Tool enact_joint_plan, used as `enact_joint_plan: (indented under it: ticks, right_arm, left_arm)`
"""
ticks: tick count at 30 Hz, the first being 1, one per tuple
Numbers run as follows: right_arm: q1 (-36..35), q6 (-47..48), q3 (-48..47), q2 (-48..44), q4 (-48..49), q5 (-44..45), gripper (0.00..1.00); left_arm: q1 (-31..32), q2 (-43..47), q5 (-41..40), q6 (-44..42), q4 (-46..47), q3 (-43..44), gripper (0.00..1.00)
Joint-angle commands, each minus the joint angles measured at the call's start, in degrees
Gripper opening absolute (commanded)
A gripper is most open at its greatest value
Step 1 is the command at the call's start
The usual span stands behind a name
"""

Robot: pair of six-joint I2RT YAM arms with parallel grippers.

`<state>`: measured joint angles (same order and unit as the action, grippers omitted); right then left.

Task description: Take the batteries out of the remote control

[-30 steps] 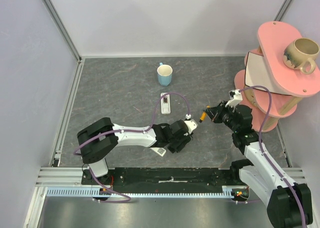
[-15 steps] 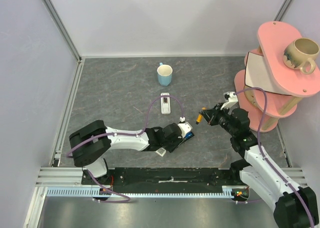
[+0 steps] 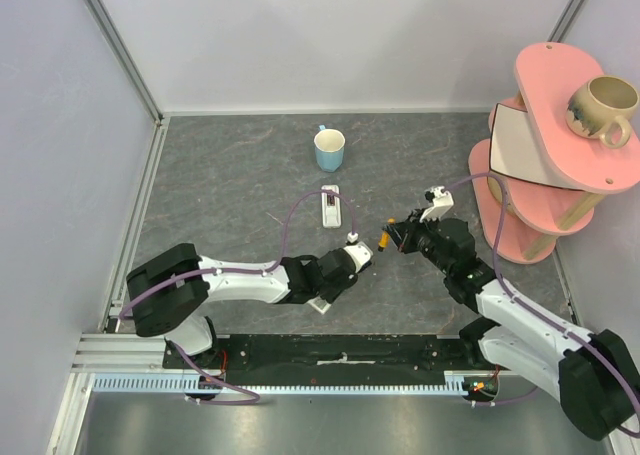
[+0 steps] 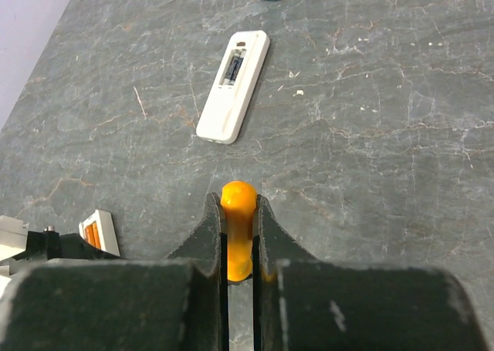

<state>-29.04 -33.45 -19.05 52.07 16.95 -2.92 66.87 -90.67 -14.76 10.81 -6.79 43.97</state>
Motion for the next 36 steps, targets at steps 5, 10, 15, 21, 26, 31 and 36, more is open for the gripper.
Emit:
enact_joint_plan:
  ticks: [5, 10, 15, 21, 26, 31, 36]
  right_arm:
    - [-0.2, -0.3, -1.0, 7.9, 16.7, 2.6, 0.00]
    - [-0.2, -1.6, -0.5, 13.7, 24.7, 2.6, 0.00]
    - [-0.3, -2.0, 0.1, 16.0, 29.2, 2.6, 0.00]
    - [-0.3, -1.3, -0.1, 16.9, 29.2, 4.1, 0.00]
    - [-0.4, -0.6, 0.5, 16.0, 28.4, 4.3, 0.00]
    - [-0.8, -0.1, 1.4, 14.9, 27.4, 4.8, 0.00]
    - [-1.2, 0.5, 2.4, 14.4, 26.9, 5.6, 0.00]
  left_arm:
    - [-3.0, 1.6, -2.4, -5.3, -0.3, 3.3, 0.15]
    - [-3.2, -0.6, 0.3, -8.1, 3.2, 2.4, 0.15]
    - [-3.2, -2.0, 1.9, -8.0, 3.2, 2.0, 0.26]
    - [-3.9, -1.2, 3.6, -7.3, 2.2, 1.7, 0.63]
    - [-5.1, 1.0, 8.2, -6.1, 2.1, -0.2, 0.63]
    - [-6.3, 1.0, 13.8, -5.2, 3.6, -1.5, 0.54]
    - [-6.4, -0.1, 14.1, -4.8, 4.0, -1.0, 0.47]
